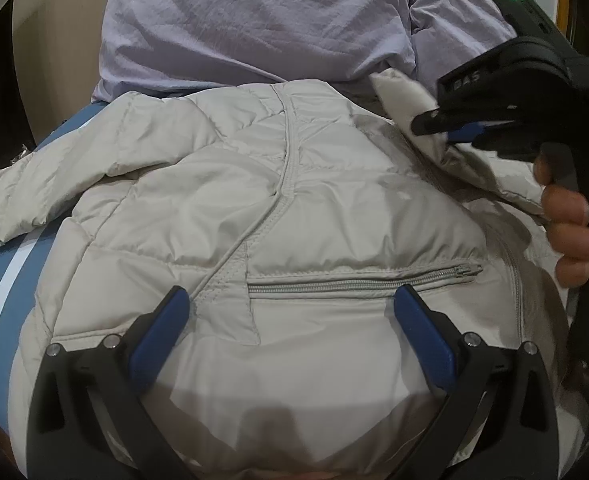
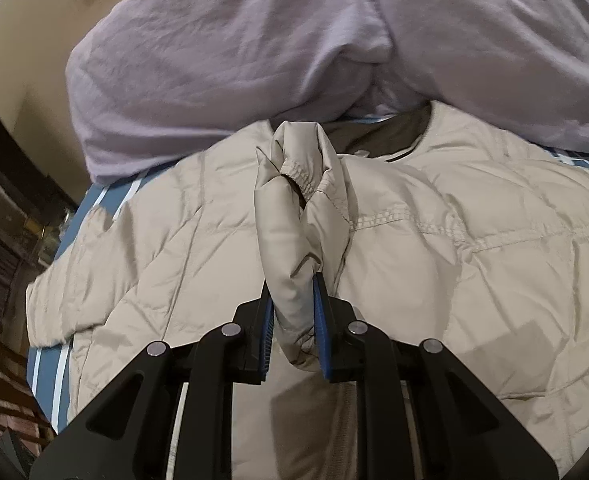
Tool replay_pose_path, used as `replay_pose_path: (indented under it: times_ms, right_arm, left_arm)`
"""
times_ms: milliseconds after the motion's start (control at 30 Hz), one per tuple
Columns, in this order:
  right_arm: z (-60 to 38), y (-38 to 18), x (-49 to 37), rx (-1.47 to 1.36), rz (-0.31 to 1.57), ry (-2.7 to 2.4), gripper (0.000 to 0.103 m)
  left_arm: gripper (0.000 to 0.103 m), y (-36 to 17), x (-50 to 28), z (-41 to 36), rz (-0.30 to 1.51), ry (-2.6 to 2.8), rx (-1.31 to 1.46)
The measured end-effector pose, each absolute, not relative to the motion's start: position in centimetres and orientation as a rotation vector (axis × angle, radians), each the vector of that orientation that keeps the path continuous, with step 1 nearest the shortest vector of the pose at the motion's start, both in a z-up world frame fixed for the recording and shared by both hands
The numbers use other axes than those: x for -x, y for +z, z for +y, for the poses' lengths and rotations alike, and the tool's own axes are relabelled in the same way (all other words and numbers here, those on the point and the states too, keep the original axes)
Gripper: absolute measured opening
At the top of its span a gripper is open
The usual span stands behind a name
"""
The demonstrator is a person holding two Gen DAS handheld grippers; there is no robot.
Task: Fold large clothes
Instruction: 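Lift the sleeve with the right tool and lay it across the jacket back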
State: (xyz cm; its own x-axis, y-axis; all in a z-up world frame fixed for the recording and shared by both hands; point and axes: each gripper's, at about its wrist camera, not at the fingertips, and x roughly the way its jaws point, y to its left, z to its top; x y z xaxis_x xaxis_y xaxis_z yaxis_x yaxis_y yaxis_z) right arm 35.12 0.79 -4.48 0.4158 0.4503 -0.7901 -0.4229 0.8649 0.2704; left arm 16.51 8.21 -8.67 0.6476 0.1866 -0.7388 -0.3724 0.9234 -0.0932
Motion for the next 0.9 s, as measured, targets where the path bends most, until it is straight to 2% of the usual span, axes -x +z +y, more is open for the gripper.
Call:
replay_pose_path:
  times_ms: [167,400,633,900]
  right_arm:
    - [1.7,-6.4,-34.6,0.050,1.041,0.547,0.020]
    - [0.5,-4.0,-33.7,0.022,0.973,0.581,0.049]
    - [-2.7,-4.4,-35.3,0.035,0.883,0.336,0.057]
    - [-1.3,-7.8,-35.7,0.141,0.918,0.287,0.080]
  left_arm:
    - [0.101,-8.7,-16.4,8.2,0.805,0.318,0.252]
    - [0.101,-8.7,-16.4,8.2,0.805,0.317,0.253]
    - [0.101,-8.7,-16.4,8.2,0.805,0.317,0.254]
    - [0.101,-8.6,-16.5,8.2,0.803,0.315,0.256]
